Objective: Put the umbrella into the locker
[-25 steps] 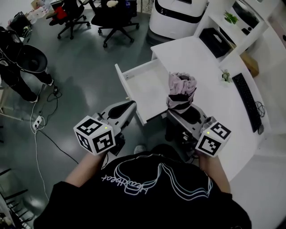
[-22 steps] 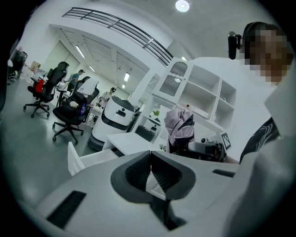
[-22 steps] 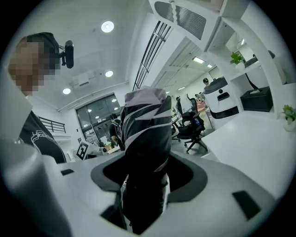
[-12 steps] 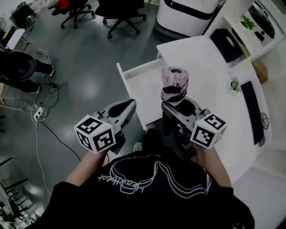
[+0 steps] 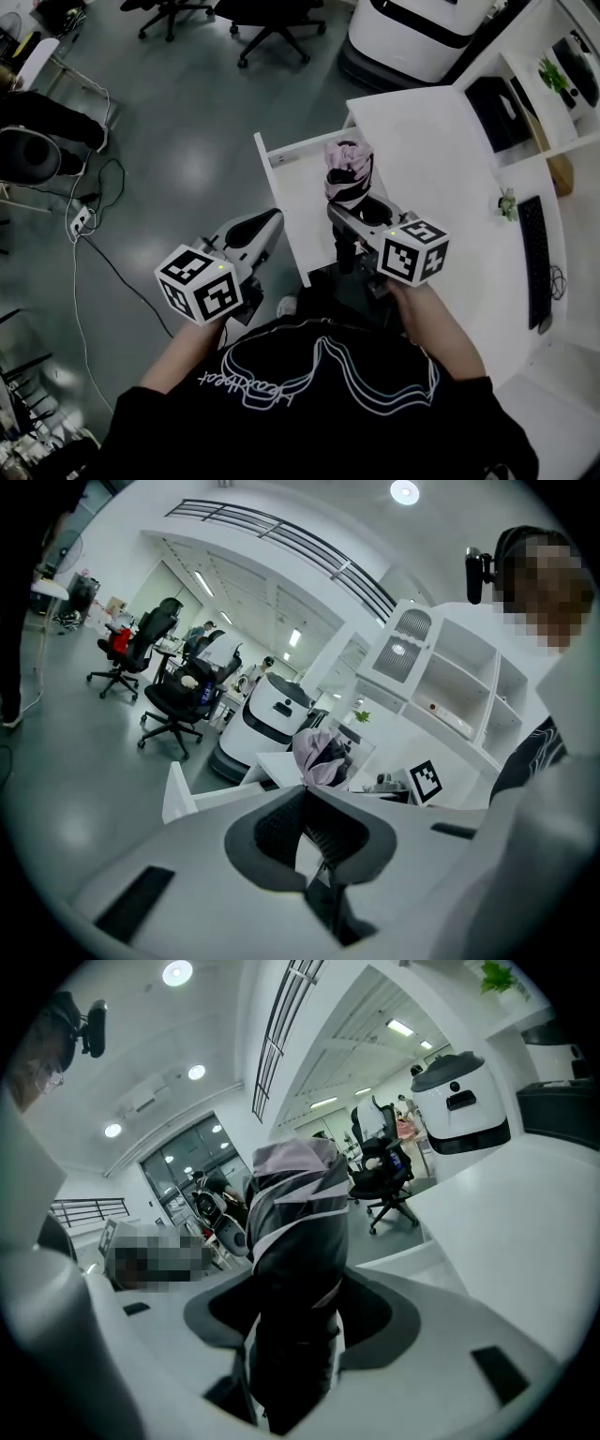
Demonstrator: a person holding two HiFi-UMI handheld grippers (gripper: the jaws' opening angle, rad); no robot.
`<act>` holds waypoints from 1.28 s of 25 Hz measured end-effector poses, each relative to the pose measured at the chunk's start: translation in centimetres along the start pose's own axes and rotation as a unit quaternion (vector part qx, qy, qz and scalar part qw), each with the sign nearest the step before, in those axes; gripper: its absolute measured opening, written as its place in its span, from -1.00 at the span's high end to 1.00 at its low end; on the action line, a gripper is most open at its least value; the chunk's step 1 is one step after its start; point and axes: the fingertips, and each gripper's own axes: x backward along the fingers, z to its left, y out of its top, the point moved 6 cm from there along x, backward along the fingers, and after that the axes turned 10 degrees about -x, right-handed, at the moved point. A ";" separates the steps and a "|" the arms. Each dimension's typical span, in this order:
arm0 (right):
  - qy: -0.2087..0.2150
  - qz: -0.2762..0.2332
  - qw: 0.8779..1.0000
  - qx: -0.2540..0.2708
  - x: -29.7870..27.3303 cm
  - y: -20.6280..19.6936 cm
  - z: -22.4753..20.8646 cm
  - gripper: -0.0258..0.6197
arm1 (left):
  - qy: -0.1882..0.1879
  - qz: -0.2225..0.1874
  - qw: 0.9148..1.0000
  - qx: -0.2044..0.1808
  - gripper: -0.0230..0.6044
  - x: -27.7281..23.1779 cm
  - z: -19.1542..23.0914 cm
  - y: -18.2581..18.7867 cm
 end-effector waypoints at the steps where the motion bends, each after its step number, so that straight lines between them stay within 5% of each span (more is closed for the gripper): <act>1: -0.007 0.007 1.000 0.001 -0.8 -0.1 -0.4 0.16 | 0.005 -0.001 1.000 0.003 0.91 0.1 0.4 0.0; 20: -0.099 0.144 0.985 0.001 -12.8 -5.8 -10.9 0.17 | 0.078 0.010 0.995 0.061 0.91 1.3 7.2 -1.7; 32: -0.171 0.219 0.961 -0.006 -16.7 -9.1 -17.7 0.16 | 0.104 0.033 0.991 0.080 0.91 1.6 9.4 -3.1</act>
